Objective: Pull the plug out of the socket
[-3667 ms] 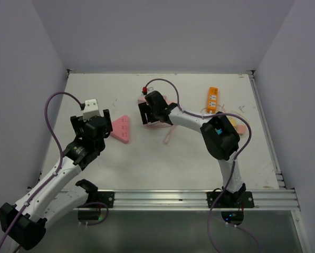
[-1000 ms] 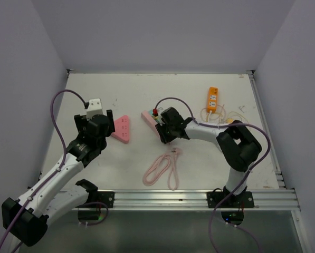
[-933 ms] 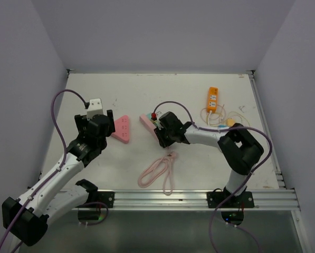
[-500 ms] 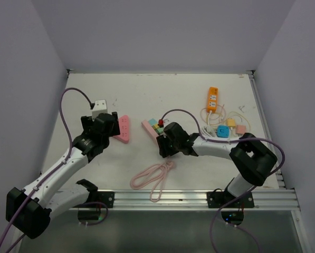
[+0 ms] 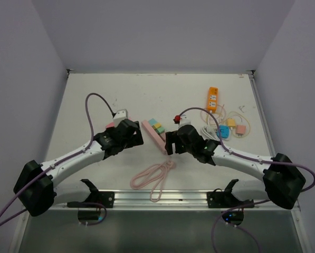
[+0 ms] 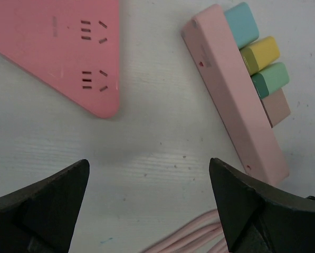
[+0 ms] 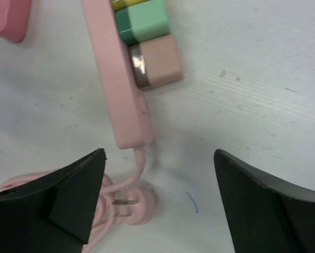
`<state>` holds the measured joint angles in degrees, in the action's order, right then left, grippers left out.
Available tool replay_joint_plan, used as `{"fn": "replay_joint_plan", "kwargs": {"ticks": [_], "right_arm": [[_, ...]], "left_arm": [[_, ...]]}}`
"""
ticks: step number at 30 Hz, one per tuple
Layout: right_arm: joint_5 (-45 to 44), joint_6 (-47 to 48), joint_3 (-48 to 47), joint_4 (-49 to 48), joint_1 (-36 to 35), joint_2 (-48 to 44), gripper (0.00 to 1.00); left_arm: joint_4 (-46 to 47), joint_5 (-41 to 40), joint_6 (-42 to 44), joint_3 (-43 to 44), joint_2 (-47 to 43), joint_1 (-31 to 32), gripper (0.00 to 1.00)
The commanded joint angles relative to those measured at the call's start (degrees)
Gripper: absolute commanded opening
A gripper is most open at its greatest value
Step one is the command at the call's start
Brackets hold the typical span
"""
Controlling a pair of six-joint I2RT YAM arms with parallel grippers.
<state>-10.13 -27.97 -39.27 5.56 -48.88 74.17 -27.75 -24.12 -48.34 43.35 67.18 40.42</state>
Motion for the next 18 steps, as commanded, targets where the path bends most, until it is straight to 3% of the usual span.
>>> {"fn": "replay_joint_plan", "kwargs": {"ticks": [1, 3, 8, 18], "right_arm": [[-14.0, -4.6, 2.6, 2.2, -0.2, -5.5, 0.91], [-17.9, -6.3, 4.5, 3.4, -0.2, -7.5, 0.99], [-24.4, -9.3, 9.0, 3.4, -0.1, -12.6, 0.99], [-24.2, -9.3, 11.5, -0.1, 0.0, -13.1, 0.99]], "left_arm": [[2.1, 0.1, -10.6, 3.8, 5.1, 3.5, 1.0], [2.8, -0.9, -13.4, 5.0, 7.3, 5.7, 1.0], [3.5, -5.1, -17.2, 10.4, 14.3, 9.7, 0.99], [-2.0, -8.1, -18.8, 22.5, 30.8, 14.6, 0.96]]}}
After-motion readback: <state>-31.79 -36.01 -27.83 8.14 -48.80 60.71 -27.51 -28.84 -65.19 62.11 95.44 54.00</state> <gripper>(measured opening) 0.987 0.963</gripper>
